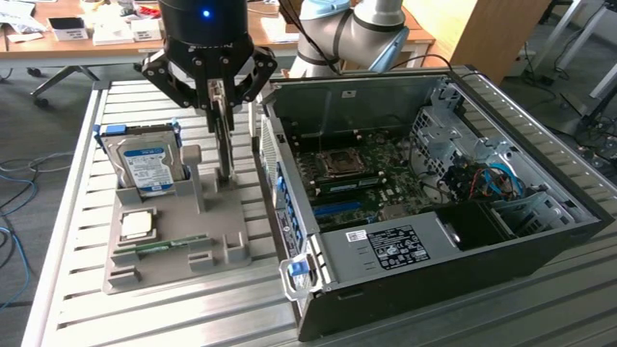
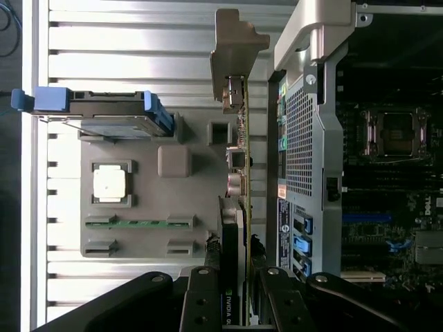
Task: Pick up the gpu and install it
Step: 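Pick up the gpu and move the gpu toward the slot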
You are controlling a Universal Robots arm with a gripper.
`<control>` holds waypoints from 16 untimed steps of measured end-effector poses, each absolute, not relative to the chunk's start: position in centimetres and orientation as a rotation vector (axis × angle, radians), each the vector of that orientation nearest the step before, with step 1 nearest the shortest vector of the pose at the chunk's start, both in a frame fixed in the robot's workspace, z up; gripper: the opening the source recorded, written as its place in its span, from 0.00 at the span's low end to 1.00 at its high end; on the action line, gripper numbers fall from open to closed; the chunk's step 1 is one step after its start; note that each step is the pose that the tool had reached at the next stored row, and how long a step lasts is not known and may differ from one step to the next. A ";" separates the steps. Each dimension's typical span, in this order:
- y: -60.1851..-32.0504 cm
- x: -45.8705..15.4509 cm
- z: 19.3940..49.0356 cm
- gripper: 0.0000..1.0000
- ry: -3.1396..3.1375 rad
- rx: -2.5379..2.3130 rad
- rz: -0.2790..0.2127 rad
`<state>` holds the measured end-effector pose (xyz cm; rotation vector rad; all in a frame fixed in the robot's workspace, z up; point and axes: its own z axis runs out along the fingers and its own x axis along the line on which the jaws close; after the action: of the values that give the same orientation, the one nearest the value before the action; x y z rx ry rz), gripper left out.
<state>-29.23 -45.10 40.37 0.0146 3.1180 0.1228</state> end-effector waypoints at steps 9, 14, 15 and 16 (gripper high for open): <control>-45.1 -29.2 41.2 0.27 3.118 0.015 0.123; -45.1 -29.2 41.4 0.27 3.118 0.015 0.123; -45.1 -29.2 41.4 0.27 3.118 0.015 0.123; -45.1 -29.2 41.4 0.27 3.118 0.015 0.123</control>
<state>-29.23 -45.10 41.42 0.0146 3.1179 0.1231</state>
